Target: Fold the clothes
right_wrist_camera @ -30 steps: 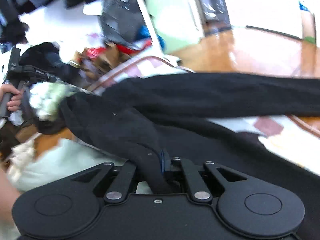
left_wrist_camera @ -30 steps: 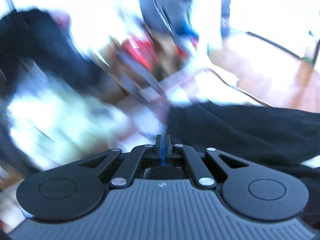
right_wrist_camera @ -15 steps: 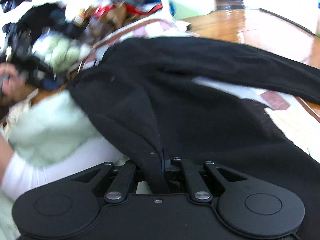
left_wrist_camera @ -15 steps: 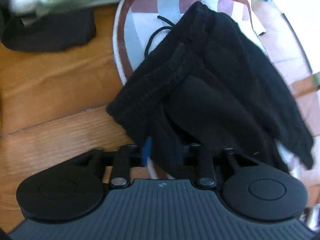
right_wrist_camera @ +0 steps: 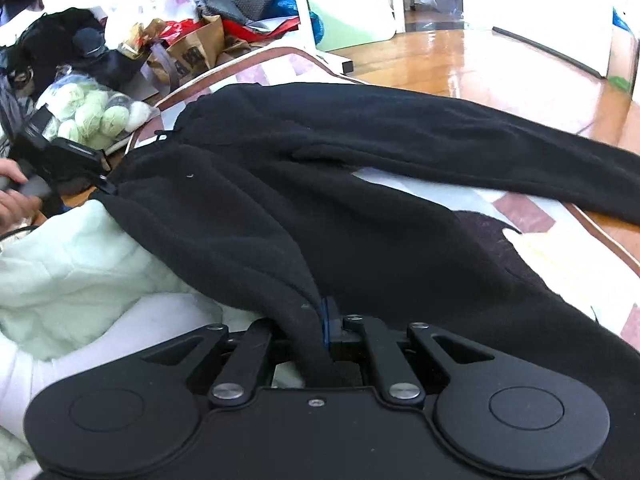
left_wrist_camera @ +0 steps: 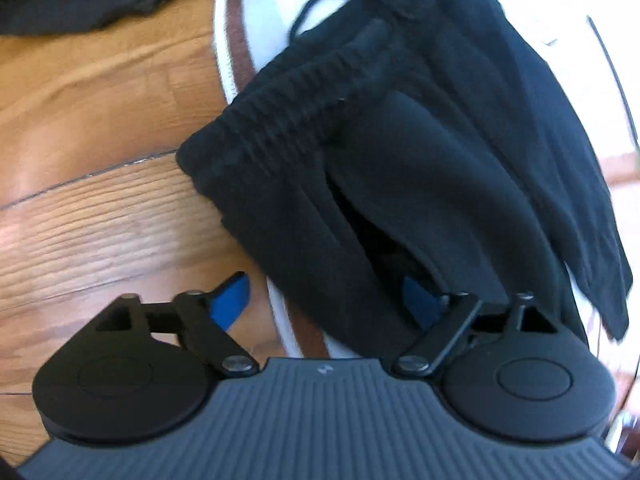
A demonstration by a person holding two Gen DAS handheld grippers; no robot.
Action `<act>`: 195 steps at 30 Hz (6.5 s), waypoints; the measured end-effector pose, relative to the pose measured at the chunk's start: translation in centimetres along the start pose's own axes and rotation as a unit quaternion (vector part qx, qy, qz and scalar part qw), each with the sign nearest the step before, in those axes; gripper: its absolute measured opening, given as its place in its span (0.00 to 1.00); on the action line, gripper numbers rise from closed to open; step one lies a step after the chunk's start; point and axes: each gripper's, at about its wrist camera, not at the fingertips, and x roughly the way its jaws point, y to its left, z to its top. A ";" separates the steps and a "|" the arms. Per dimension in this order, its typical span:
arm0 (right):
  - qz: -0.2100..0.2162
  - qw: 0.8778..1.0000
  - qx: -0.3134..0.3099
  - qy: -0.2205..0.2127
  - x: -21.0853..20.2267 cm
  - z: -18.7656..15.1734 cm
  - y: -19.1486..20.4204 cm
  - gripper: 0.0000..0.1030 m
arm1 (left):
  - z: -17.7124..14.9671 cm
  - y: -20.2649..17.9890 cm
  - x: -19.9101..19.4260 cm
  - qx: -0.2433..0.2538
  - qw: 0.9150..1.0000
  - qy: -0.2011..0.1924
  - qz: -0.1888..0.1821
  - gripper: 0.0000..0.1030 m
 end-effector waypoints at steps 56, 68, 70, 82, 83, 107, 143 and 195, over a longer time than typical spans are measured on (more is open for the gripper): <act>-0.302 0.689 0.654 0.083 -17.3 -18.2 -18.3 0.63 | -19.3 -30.6 2.8 0.634 0.757 0.110 -0.113 0.52; -0.412 0.742 0.528 0.041 -13.2 -14.8 -15.9 0.14 | -16.7 -28.1 4.9 0.612 0.780 0.112 -0.062 0.53; -0.441 0.769 0.463 0.024 -13.1 -13.0 -14.5 0.07 | -16.7 -27.9 5.4 0.605 0.784 0.122 -0.068 0.53; -0.557 0.813 0.168 -0.011 -19.6 -8.9 -9.6 0.04 | -18.2 -27.2 6.9 0.594 0.774 0.216 -0.042 0.63; -0.560 0.814 0.156 0.011 -18.9 -9.4 -9.5 0.04 | -18.3 -27.1 6.9 0.596 0.773 0.216 -0.041 0.63; -0.488 0.830 0.271 0.024 -18.0 -8.7 -11.2 0.54 | -7.0 -20.8 -4.4 0.483 0.869 0.068 -0.078 0.86; -0.283 0.748 0.593 0.099 -18.2 -18.3 -15.0 0.62 | 1.5 5.0 -5.1 -0.040 0.998 -0.001 -0.057 0.74; -0.316 0.864 0.320 -0.224 -23.0 -3.3 -15.0 0.06 | 6.8 -5.4 -6.8 0.090 0.974 -0.127 -0.163 0.17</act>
